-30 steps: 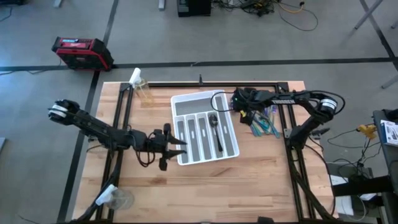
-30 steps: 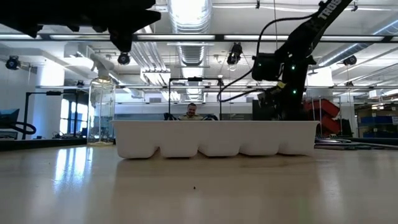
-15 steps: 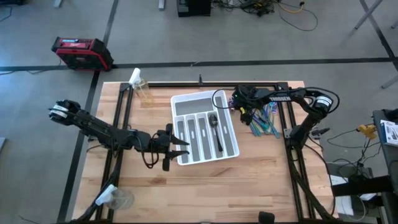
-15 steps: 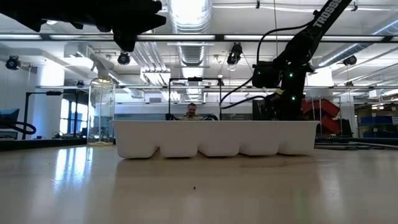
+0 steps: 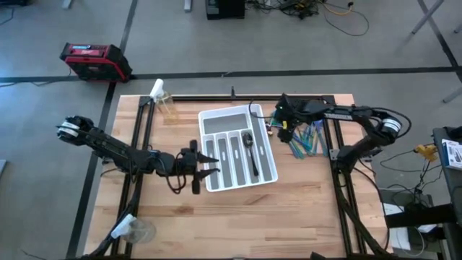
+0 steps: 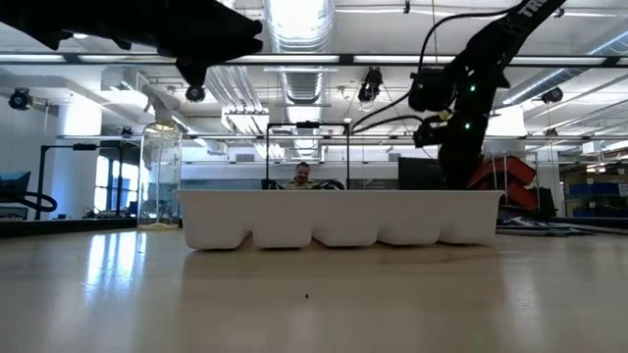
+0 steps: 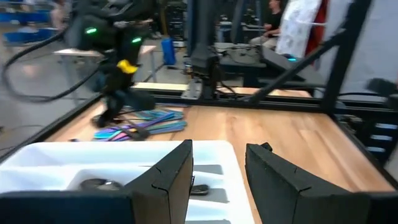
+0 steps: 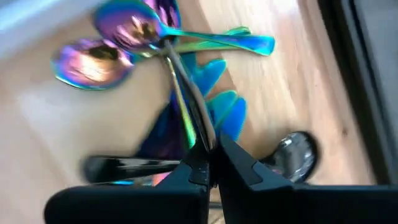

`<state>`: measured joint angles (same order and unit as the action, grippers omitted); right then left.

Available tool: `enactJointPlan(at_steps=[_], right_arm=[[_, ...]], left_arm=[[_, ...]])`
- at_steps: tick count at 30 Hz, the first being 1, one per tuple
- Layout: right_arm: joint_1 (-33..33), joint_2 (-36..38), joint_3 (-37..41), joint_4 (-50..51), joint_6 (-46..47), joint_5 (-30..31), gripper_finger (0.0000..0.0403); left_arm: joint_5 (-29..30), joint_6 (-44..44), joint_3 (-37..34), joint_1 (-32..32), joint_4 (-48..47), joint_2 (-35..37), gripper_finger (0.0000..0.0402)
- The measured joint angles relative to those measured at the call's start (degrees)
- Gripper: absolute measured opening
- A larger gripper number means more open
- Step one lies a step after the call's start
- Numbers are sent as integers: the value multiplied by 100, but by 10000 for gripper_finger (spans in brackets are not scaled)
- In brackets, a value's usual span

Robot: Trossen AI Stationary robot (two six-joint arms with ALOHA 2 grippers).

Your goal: Sort silverware

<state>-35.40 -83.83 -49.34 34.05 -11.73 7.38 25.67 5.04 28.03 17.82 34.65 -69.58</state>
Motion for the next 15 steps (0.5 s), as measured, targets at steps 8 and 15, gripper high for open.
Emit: enactJointPlan(at_steps=[8,15], right_arm=[[184,995,1,132,2201,-1983,1],[941,1440,0,-425,3833,-2158,0]], left_arm=[[865,-2,-4,-2,-2,0,132],[1282,47,-11,-7,-11,0,132]])
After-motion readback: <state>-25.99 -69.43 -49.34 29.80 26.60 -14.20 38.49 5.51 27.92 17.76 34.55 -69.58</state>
